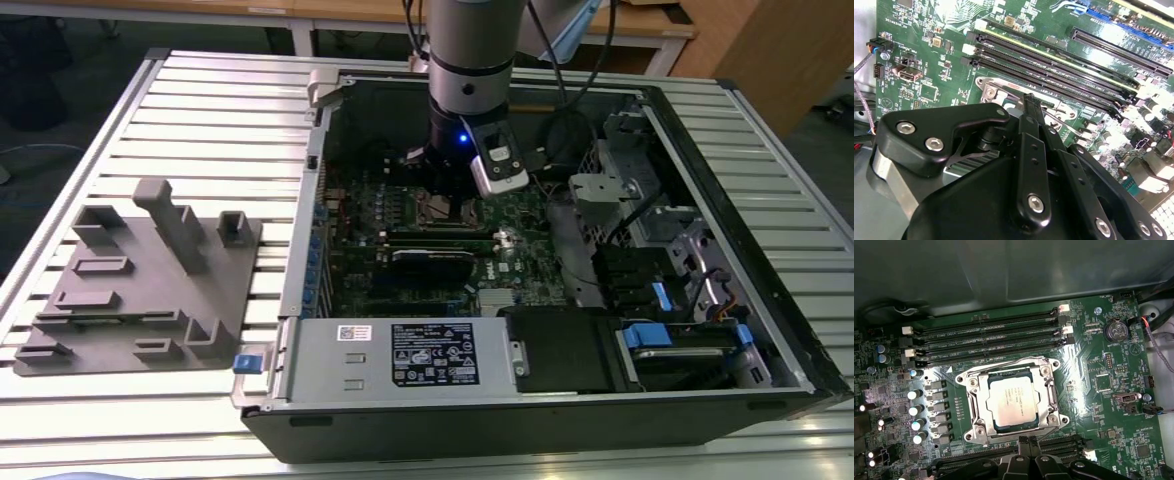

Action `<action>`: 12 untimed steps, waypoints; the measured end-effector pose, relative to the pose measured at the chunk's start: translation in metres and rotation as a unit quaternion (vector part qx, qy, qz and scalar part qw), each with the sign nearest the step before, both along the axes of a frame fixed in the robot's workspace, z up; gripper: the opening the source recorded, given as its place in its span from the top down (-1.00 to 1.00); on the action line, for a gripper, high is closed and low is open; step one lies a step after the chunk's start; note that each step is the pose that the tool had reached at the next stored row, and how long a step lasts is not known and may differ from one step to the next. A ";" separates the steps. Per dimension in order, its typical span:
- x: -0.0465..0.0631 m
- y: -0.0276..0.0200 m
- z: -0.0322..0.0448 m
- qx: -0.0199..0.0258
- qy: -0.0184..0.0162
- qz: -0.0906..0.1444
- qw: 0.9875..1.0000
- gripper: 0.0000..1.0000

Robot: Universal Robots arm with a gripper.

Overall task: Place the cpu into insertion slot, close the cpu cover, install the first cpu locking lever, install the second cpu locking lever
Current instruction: 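Install the second cpu locking lever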

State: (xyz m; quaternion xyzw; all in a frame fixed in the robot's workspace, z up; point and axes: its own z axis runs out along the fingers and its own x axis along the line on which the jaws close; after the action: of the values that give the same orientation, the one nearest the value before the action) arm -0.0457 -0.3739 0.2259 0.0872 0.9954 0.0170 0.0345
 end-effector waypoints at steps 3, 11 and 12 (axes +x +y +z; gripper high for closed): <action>0.000 0.0000 -0.0001 0.000 0.000 0.000 1.000 0.79; 0.000 0.0000 -0.0020 0.000 0.000 0.000 1.000 0.79; 0.000 0.0000 -0.0024 0.000 0.000 0.000 1.000 0.79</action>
State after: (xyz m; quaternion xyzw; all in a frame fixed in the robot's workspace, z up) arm -0.0457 -0.3739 0.2235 0.0872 0.9954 0.0170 0.0345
